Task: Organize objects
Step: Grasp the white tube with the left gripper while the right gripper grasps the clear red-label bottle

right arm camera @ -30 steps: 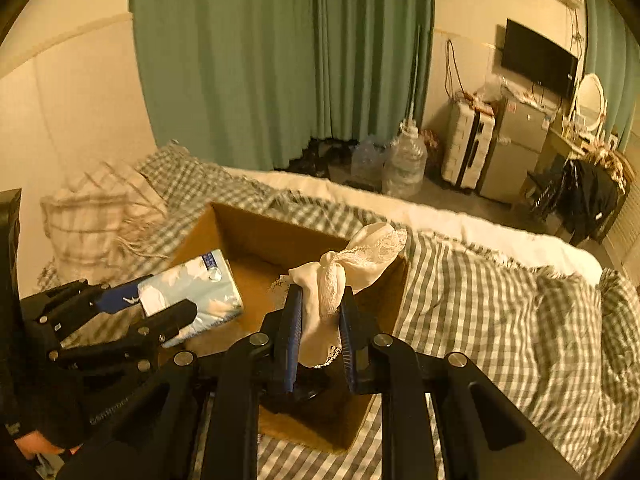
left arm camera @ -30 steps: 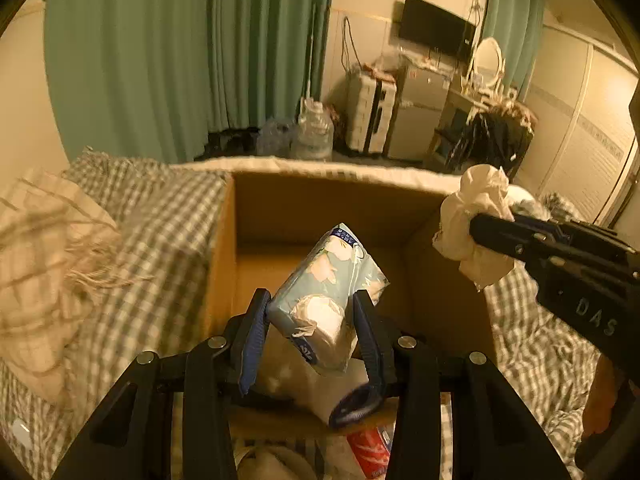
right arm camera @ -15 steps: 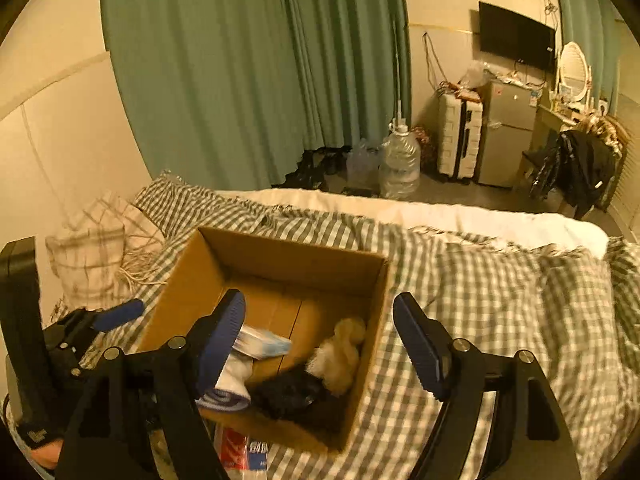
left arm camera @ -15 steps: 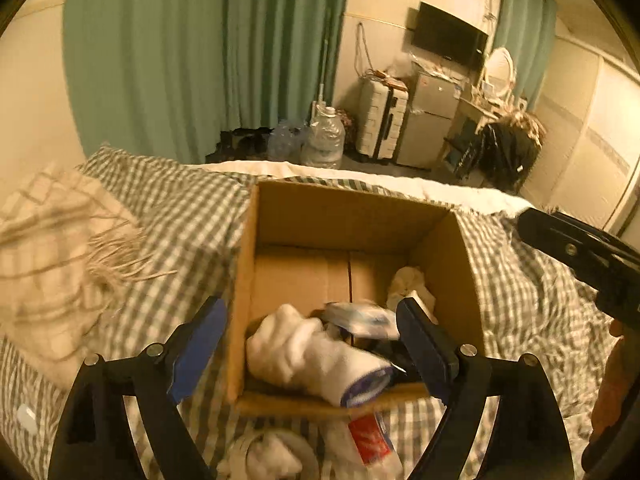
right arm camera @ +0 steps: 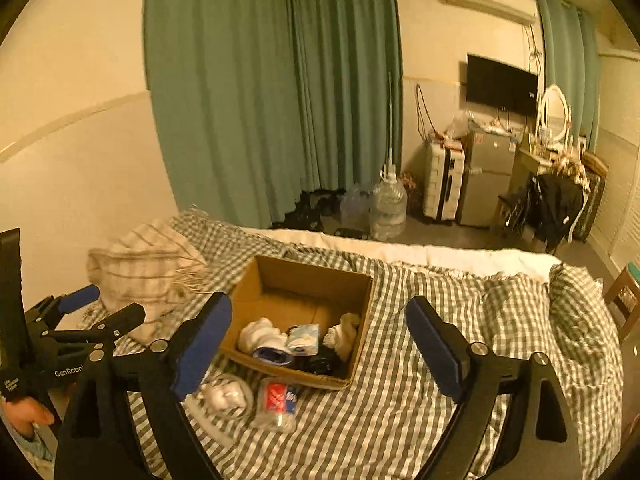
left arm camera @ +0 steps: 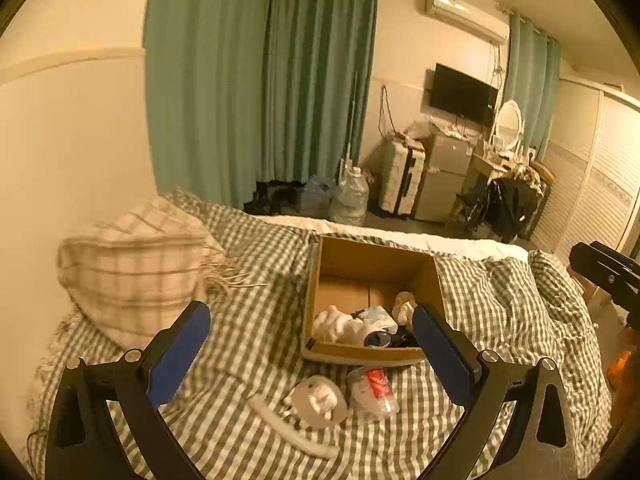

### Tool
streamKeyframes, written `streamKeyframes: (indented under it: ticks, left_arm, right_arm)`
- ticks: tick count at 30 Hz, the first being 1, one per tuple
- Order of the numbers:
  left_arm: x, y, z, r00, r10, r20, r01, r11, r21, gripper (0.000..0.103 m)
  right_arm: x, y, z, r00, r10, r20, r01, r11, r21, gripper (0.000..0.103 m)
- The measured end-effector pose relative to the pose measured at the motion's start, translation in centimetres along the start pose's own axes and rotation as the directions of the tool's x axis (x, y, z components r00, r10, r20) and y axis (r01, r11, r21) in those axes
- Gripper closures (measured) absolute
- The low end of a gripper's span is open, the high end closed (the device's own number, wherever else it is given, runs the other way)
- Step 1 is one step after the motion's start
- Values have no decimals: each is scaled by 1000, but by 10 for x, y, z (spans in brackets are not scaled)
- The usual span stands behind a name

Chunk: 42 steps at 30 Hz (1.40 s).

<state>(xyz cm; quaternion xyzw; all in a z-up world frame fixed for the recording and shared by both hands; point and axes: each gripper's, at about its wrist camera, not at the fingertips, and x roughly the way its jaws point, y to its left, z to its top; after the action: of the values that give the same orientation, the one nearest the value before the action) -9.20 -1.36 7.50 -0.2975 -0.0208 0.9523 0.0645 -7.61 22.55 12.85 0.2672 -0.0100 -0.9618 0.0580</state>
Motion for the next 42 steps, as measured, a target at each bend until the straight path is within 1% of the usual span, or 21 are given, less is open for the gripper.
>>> streamKeyframes:
  ticks: [4, 6, 9, 12, 15, 18, 21, 23, 27, 28, 29, 30, 31, 32, 37, 39, 42]
  left_arm:
    - [-28, 7, -15, 1000, 19, 16, -19, 1000, -11, 0]
    - [-34, 9, -24, 1000, 21, 17, -20, 1000, -20, 0]
    - [-37, 11, -44, 1000, 27, 2, -27, 999, -26, 0]
    - [-32, 16, -65, 999, 38, -15, -39, 998, -43, 0]
    - [-22, 16, -87, 998, 54, -13, -54, 998, -35, 0]
    - [0, 12, -108, 995, 78, -57, -78, 997, -3, 0]
    - [26, 12, -128, 989, 87, -116, -89, 996, -9, 0]
    - [43, 12, -142, 984, 98, -151, -100, 995, -9, 0]
    - [79, 11, -165, 965, 129, -228, -130, 991, 11, 1]
    - [88, 11, -170, 958, 136, -254, -137, 991, 15, 4]
    - [96, 12, -173, 951, 137, -278, -138, 990, 18, 14]
    - [105, 12, -176, 943, 132, -304, -132, 991, 19, 21]
    - [113, 12, -178, 936, 129, -328, -129, 991, 21, 32]
    - [121, 12, -180, 929, 127, -347, -127, 992, 23, 36]
    - [149, 12, -186, 912, 109, -395, -116, 993, 5, 36]
    - [160, 9, -187, 911, 111, -397, -117, 993, 9, 37]
    - [173, 4, -187, 915, 119, -385, -119, 993, 24, 37]
  right_arm:
    - [-31, 17, -12, 1000, 2, 28, -1, 1000, -27, 7]
    - [-40, 22, -23, 999, -4, 31, 6, 999, -40, 3]
    - [-44, 28, -41, 1000, 5, 14, -4, 1000, -25, 2]
    - [-39, 31, -62, 1000, 14, -1, -14, 1000, -8, 2]
    - [-20, 33, -84, 1000, 8, -19, -8, 1000, 5, 2]
    - [10, 35, -109, 998, -4, -58, 3, 1000, -19, 2]
    - [40, 33, -130, 994, -20, -107, 16, 999, -31, 2]
    - [60, 32, -143, 989, -13, -150, 10, 1000, -23, 2]
    - [94, 29, -163, 974, -8, -225, 4, 1000, -15, 2]
    - [101, 29, -167, 971, -9, -240, 5, 1000, -17, 2]
    - [108, 28, -170, 967, -5, -254, 1, 1000, -16, 2]
    - [113, 26, -173, 964, 0, -264, -3, 1000, -12, 2]
    - [119, 25, -175, 960, 10, -278, -12, 1000, -6, 2]
    - [123, 25, -176, 958, 15, -285, -16, 1000, -2, 2]
    - [143, 19, -180, 949, 32, -315, -26, 999, 23, 2]
    - [151, 17, -182, 942, 41, -334, -29, 999, 40, 2]
    - [165, 13, -187, 928, 56, -368, -33, 997, 67, 2]
